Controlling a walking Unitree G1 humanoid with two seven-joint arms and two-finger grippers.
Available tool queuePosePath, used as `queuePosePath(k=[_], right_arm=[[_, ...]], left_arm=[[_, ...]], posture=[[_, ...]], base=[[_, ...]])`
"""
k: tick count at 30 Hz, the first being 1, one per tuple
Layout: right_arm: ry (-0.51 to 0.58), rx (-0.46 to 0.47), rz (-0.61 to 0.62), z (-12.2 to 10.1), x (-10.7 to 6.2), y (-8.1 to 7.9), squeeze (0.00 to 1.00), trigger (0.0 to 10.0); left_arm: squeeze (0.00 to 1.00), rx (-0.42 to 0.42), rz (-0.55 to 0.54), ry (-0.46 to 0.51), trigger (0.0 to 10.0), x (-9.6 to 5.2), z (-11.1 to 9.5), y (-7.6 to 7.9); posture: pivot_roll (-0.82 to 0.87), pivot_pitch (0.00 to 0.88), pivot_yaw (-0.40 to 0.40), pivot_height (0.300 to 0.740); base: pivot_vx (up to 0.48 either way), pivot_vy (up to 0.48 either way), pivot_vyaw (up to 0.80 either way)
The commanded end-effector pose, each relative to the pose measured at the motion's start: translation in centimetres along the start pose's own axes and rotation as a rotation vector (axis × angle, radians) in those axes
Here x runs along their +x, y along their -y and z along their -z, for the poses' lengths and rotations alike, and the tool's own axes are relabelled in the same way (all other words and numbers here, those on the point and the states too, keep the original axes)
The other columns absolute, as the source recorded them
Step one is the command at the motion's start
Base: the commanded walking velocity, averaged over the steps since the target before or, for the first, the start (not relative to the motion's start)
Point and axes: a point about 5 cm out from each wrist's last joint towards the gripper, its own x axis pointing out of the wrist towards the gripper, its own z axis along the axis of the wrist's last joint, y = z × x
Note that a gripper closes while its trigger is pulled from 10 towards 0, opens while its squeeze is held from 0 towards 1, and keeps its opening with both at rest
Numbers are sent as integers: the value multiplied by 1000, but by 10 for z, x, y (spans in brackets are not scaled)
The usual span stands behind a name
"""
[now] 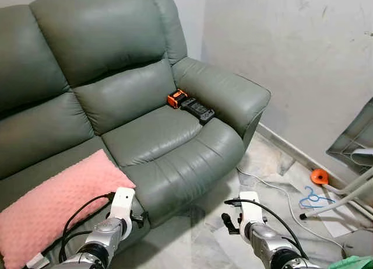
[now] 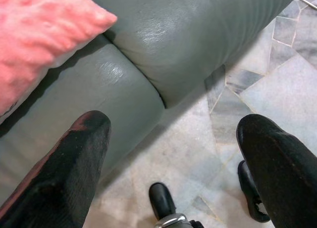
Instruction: Move the pillow to the sofa
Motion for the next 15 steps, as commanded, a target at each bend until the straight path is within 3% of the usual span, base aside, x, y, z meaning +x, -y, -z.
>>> queuePosePath(k=[1, 7, 15], right_arm=[[0, 2, 1, 0, 0, 1, 0, 10000], [1, 8, 12, 1, -1, 11, 0, 10000], [4, 9, 12, -1, -1, 11, 0, 10000]], left_arm=[[0, 6, -7, -5, 10000, 0, -1, -3], [0, 12, -5, -7, 10000, 0, -1, -3], [0, 17, -7, -11, 10000, 0, 0, -3]], posture=[[-46, 0, 20, 740], [-45, 0, 19, 740], [-44, 0, 21, 740]], base=[[0, 0, -763], [0, 312, -750], [0, 480, 0]])
